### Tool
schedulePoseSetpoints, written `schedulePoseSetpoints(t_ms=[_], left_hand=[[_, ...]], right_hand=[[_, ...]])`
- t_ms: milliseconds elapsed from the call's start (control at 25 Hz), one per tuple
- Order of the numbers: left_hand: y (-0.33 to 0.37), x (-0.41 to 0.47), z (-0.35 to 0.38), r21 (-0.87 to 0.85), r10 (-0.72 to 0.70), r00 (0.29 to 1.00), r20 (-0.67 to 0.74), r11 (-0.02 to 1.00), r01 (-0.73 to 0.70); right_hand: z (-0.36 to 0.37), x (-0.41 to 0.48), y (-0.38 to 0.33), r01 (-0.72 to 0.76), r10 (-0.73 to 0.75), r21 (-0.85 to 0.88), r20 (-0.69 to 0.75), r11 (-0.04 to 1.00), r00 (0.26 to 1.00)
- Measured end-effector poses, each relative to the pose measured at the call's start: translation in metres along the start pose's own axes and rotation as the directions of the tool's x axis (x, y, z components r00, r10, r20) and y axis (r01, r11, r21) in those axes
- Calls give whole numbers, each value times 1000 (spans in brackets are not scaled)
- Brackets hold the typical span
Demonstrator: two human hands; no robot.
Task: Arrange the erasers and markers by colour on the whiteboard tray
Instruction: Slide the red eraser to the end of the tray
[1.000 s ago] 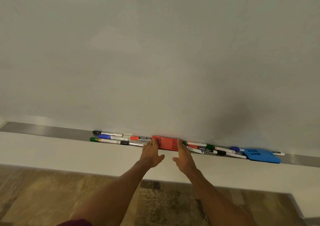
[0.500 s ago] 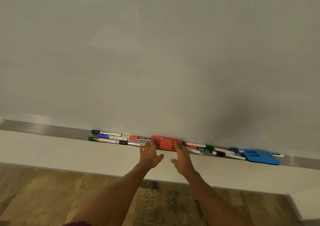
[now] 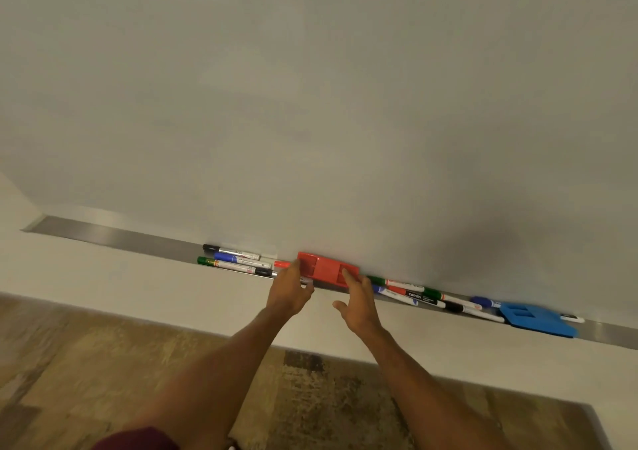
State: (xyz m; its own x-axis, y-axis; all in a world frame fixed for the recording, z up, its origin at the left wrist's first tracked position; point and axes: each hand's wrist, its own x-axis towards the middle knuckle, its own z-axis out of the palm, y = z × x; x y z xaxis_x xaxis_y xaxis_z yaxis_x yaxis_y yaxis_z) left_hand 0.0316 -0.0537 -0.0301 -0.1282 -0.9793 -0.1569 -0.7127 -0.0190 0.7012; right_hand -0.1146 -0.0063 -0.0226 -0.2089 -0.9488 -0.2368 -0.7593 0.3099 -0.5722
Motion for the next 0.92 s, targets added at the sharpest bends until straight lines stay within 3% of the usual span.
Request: schedulePoseSetpoints(t_ms=[480, 920], left_hand=[[-101, 20, -124, 113, -101, 976, -195, 986, 124], [-193, 45, -226, 38, -224, 928, -298, 968, 246]], right_hand=[[78, 22, -127, 102, -119, 115, 156, 988, 980], [160, 44, -245, 152, -185, 144, 256, 978, 949]])
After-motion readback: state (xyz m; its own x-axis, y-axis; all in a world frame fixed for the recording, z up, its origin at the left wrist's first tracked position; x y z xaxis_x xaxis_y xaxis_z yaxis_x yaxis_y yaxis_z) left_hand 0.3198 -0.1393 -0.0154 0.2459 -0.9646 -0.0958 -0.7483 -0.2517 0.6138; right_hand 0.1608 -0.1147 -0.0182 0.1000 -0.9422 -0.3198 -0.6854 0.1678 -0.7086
